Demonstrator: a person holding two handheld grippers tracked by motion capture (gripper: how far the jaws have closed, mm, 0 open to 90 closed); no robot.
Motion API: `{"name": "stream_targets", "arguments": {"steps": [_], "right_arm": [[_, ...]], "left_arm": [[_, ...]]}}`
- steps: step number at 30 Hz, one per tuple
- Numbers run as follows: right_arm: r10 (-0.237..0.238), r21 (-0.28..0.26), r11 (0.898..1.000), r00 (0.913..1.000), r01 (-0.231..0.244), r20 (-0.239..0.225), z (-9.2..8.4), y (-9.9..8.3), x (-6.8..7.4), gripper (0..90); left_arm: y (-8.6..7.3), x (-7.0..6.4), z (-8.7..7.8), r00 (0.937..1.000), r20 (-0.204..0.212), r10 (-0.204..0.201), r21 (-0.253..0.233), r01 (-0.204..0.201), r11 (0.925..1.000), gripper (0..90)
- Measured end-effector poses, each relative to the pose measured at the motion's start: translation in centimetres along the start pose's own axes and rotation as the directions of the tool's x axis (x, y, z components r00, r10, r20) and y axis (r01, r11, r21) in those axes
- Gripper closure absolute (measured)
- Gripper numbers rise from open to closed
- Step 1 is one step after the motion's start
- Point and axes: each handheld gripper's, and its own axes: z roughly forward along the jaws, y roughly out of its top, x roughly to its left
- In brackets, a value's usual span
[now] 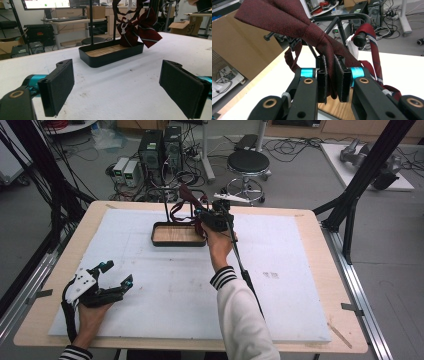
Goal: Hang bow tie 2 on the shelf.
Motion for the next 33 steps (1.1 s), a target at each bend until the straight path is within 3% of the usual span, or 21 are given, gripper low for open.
{"name": "stream_targets", "arguments": {"steps": [17, 33], "right_arm": [[-0.032, -0.023, 0.999, 0.9983, 0.033, 0.049, 1.7, -0.2, -0.1, 81.9], [0.018, -0.031, 0.999, 0.9965, -0.016, 0.082, 2.9, -0.5, -1.0, 81.7]], "left_arm": [[0.0, 0.0, 0.0, 1.0, 0.001, -0.005, 0.001, 0.005, 1.0, 13.0], [0.0, 0.0, 0.0, 1.0, 0.0, -0.003, 0.001, 0.003, 1.0, 13.0]]}}
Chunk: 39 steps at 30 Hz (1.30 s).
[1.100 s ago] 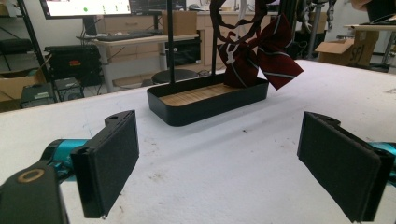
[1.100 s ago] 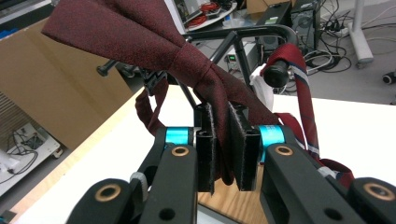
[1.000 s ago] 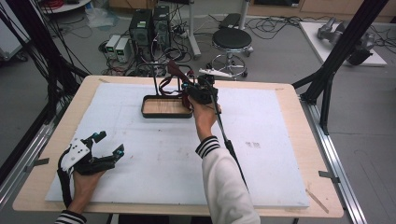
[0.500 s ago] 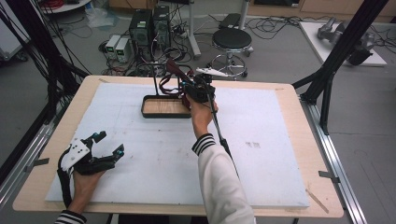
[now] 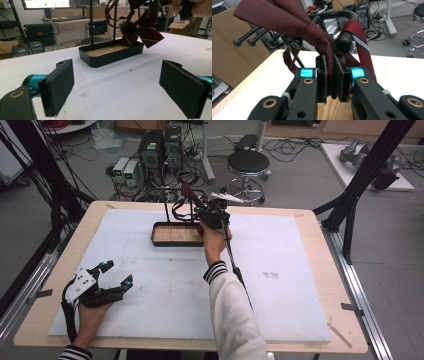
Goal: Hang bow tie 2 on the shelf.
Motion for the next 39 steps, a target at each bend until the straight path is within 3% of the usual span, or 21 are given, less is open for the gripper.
{"name": "stream_targets", "arguments": {"steps": [8, 15, 16, 28, 32, 35, 36, 39], "right_arm": [[0.029, 0.024, 0.999, 0.9995, -0.029, 0.015, 0.6, -0.4, -0.5, 81.2], [-0.015, 0.046, 0.999, 0.9995, 0.014, 0.029, 0.9, -0.6, -0.5, 81.2], [-0.045, 0.068, 0.997, 0.9982, 0.042, 0.041, 1.1, -0.7, -0.5, 81.0], [-0.106, 0.117, 0.988, 0.9941, 0.103, 0.02, 1.2, -0.8, -0.5, 75.5], [-0.146, 0.14, 0.979, 0.9891, 0.147, -0.014, 1.2, -0.8, -0.3, 63.5], [-0.151, 0.145, 0.977, 0.9872, 0.157, -0.052, 1.2, -0.8, -0.3, 56.9], [-0.161, 0.143, 0.975, 0.9845, 0.17, -0.069, 1.1, -0.7, -0.1, 46.3], [-0.206, 0.16, 0.962, 0.9736, 0.22, -0.098, 0.9, -0.6, 0.2, 36.0]], "left_arm": [[0.0, 0.0, 0.0, 1.0, 0.001, 0.0, 0.002, 0.0, 1.0, 13.0], [0.0, 0.0, 0.0, 1.0, 0.001, 0.001, 0.002, -0.001, 1.0, 13.0], [0.0, 0.0, 0.0, 1.0, 0.002, 0.004, 0.002, -0.004, 1.0, 13.1], [0.0, 0.0, 0.0, 1.0, 0.002, 0.005, 0.002, -0.005, 1.0, 13.0], [0.0, 0.0, 0.0, 1.0, 0.003, 0.006, 0.002, -0.006, 1.0, 13.0], [0.0, 0.0, 0.0, 1.0, 0.002, 0.007, 0.002, -0.007, 1.0, 13.0], [0.0, 0.0, 0.0, 1.0, 0.002, 0.005, 0.001, -0.005, 1.0, 13.0], [0.0, 0.0, 0.0, 1.0, 0.002, 0.004, 0.001, -0.004, 1.0, 13.0]]}}
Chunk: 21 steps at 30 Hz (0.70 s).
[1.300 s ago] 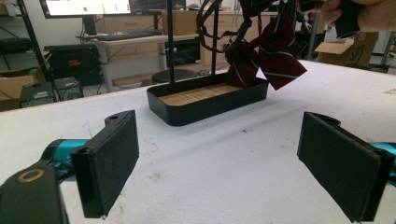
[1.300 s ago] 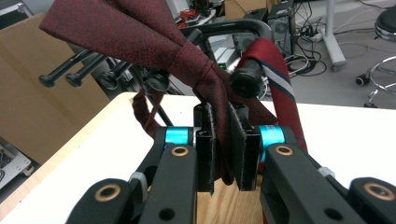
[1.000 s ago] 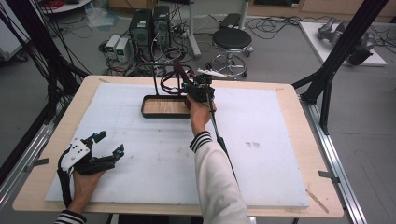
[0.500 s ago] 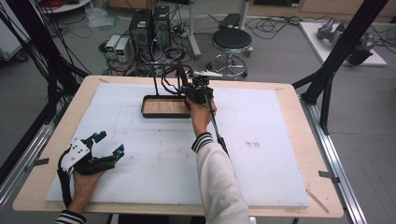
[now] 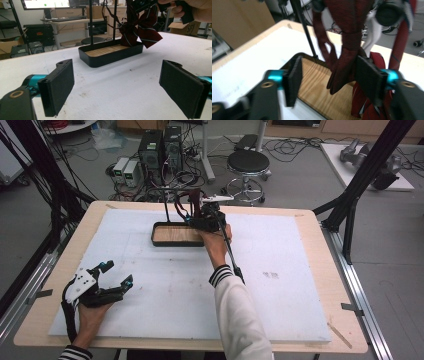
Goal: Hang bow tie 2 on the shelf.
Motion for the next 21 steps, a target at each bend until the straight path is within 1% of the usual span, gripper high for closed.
{"name": "stream_targets", "arguments": {"steps": [2, 4, 7, 9, 10, 11, 12, 13, 14, 15, 16, 17, 20, 21], "right_arm": [[-0.037, 0.01, 0.999, 0.9992, 0.037, -0.013, -0.2, 0.1, 0.4, 31.6], [-0.059, 0.01, 0.998, 0.998, 0.059, -0.02, -0.6, 0.3, 0.7, 29.8], [-0.079, -0.001, 0.997, 0.9962, 0.079, -0.035, -1.3, 0.6, 1.3, 27.1], [-0.085, 0.003, 0.996, 0.9953, 0.085, -0.047, -1.8, 0.7, 1.6, 25.2], [-0.085, 0.003, 0.996, 0.9953, 0.085, -0.047, -1.8, 0.7, 1.6, 25.2], [-0.096, 0.008, 0.995, 0.9938, 0.097, -0.056, -2.5, 0.8, 2.1, 24.8], [-0.096, 0.008, 0.995, 0.9938, 0.097, -0.056, -2.5, 0.8, 2.1, 24.8], [-0.103, -0.008, 0.995, 0.9924, 0.103, -0.066, -3.3, 1.0, 2.5, 25.1], [-0.109, -0.038, 0.994, 0.9919, 0.106, -0.067, -4.0, 1.1, 2.7, 25.5], [-0.11, -0.053, 0.993, 0.9917, 0.106, -0.066, -4.4, 1.1, 2.7, 25.6], [-0.11, -0.053, 0.993, 0.9917, 0.106, -0.066, -4.4, 1.1, 2.7, 25.6], [-0.117, -0.072, 0.991, 0.9909, 0.113, -0.066, -5.7, 1.2, 2.9, 25.5], [-0.135, -0.096, 0.987, 0.9894, 0.129, -0.054, -7.6, 1.0, 3.0, 24.5], [-0.136, -0.106, 0.986, 0.9896, 0.13, -0.048, -8.4, 0.8, 3.0, 22.3]], "left_arm": [[0.0, 0.0, 0.0, 1.0, -0.001, -0.001, 0.001, 0.001, 1.0, 13.0], [0.0, 0.0, 0.0, 1.0, -0.001, -0.003, 0.0, 0.003, 1.0, 13.0], [0.0, 0.0, 0.0, 1.0, 0.0, 0.0, 0.001, 0.0, 1.0, 13.0], [0.0, 0.0, 0.0, 1.0, -0.001, -0.005, 0.0, 0.005, 1.0, 13.0], [0.0, 0.0, 0.0, 1.0, -0.001, -0.005, 0.0, 0.005, 1.0, 13.0], [0.0, 0.0, 0.0, 1.0, -0.001, -0.004, 0.0, 0.004, 1.0, 13.0], [0.0, 0.0, 0.0, 1.0, -0.001, -0.006, 0.0, 0.006, 1.0, 13.0], [0.0, 0.0, 0.0, 1.0, -0.001, -0.005, 0.0, 0.005, 1.0, 13.0], [0.0, 0.0, 0.0, 1.0, -0.001, -0.005, 0.0, 0.005, 1.0, 13.0], [0.0, 0.0, 0.0, 1.0, -0.002, -0.006, 0.0, 0.006, 1.0, 13.0], [0.0, 0.0, 0.0, 1.0, -0.002, -0.009, -0.002, 0.009, 1.0, 13.0], [0.0, 0.0, 0.0, 1.0, -0.002, -0.007, 0.0, 0.007, 1.0, 13.0], [0.0, 0.0, 0.0, 1.0, -0.002, -0.001, 0.0, 0.001, 1.0, 13.0], [0.0, 0.0, 0.0, 1.0, -0.002, 0.001, 0.001, -0.001, 1.0, 13.0]]}}
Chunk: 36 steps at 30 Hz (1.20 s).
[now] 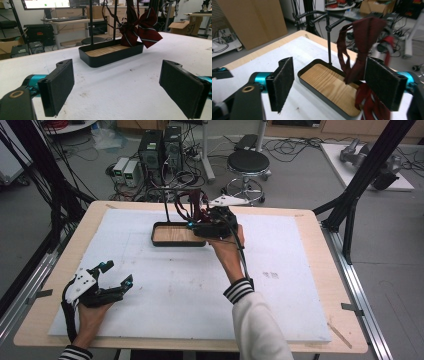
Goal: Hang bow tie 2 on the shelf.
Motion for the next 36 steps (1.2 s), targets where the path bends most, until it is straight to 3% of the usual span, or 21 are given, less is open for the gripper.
{"name": "stream_targets", "arguments": {"steps": [4, 5, 6, 7, 9, 10, 13, 14, 16, 17, 21, 22, 28, 35, 36], "right_arm": [[-0.019, -0.036, 0.999, 0.9998, 0.02, 0.006, -3.5, -0.9, 0.2, 19.8], [-0.019, -0.036, 0.999, 0.9998, 0.02, 0.006, -3.5, -0.9, 0.2, 19.8], [-0.037, -0.054, 0.998, 0.9992, 0.038, 0.016, -5.4, -1.7, 0.4, 18.9], [-0.037, -0.054, 0.998, 0.9992, 0.038, 0.016, -5.4, -1.7, 0.4, 18.9], [-0.036, -0.09, 0.995, 0.9988, 0.039, 0.033, -7.9, -3.2, 0.6, 16.6], [-0.036, -0.09, 0.995, 0.9988, 0.039, 0.033, -7.9, -3.2, 0.6, 16.6], [-0.045, -0.117, 0.992, 0.998, 0.05, 0.045, -10.1, -4.9, 0.7, 14.7], [-0.043, -0.135, 0.99, 0.9977, 0.05, 0.052, -11.4, -6.3, 0.6, 13.9], [-0.044, -0.144, 0.988, 0.9974, 0.051, 0.057, -12.1, -7.0, 0.6, 13.9], [-0.049, -0.156, 0.986, 0.996, 0.06, 0.074, -13.4, -8.7, 0.6, 13.2], [-0.055, -0.187, 0.98, 0.9939, 0.072, 0.096, -14.8, -10.8, 0.3, 12.7], [-0.051, -0.215, 0.974, 0.9928, 0.073, 0.109, -15.6, -12.4, -0.1, 12.4], [-0.033, -0.267, 0.961, 0.9888, 0.072, 0.145, -17.6, -16.6, -1.4, 12.1], [-0.005, -0.307, 0.95, 0.9841, 0.06, 0.178, -18.1, -19.8, -2.5, 11.9], [0.014, -0.328, 0.944, 0.9827, 0.048, 0.184, -17.7, -20.7, -2.8, 11.9]], "left_arm": [[0.0, -0.1, -0.1, 1.0, 0.001, 0.003, -0.007, -0.003, 1.0, 13.0], [0.0, -0.1, -0.1, 1.0, 0.001, 0.003, -0.007, -0.003, 1.0, 13.0], [0.0, -0.1, -0.1, 1.0, 0.001, 0.005, -0.009, -0.005, 0.9999, 13.0], [0.0, -0.1, -0.1, 1.0, -0.001, 0.005, -0.011, -0.005, 0.9999, 13.0], [0.0, -0.1, -0.1, 1.0, -0.003, 0.006, -0.012, -0.006, 0.9999, 13.0], [0.0, -0.1, -0.1, 1.0, -0.003, 0.006, -0.013, -0.006, 0.9999, 13.0], [0.0, -0.2, -0.1, 0.9999, -0.006, 0.016, -0.01, -0.016, 0.9998, 13.0], [0.0, -0.2, -0.1, 0.9998, -0.006, 0.02, -0.01, -0.02, 0.9998, 13.0], [0.0, -0.3, -0.1, 0.9998, -0.007, 0.02, -0.011, -0.02, 0.9997, 13.0], [0.0, -0.3, -0.1, 0.9998, -0.008, 0.017, -0.014, -0.017, 0.9998, 13.0], [0.0, -0.2, -0.1, 0.9998, -0.007, 0.019, -0.011, -0.019, 0.9998, 13.0], [0.0, -0.2, -0.1, 0.9999, -0.008, 0.014, -0.01, -0.015, 0.9998, 13.0], [0.0, -0.3, -0.1, 0.9997, -0.007, 0.023, -0.008, -0.023, 0.9997, 13.0], [0.0, -0.3, -0.1, 0.9996, -0.011, 0.025, -0.011, -0.026, 0.9996, 12.9], [0.0, -0.3, -0.1, 0.9996, -0.013, 0.026, -0.011, -0.026, 0.9996, 13.0]]}}
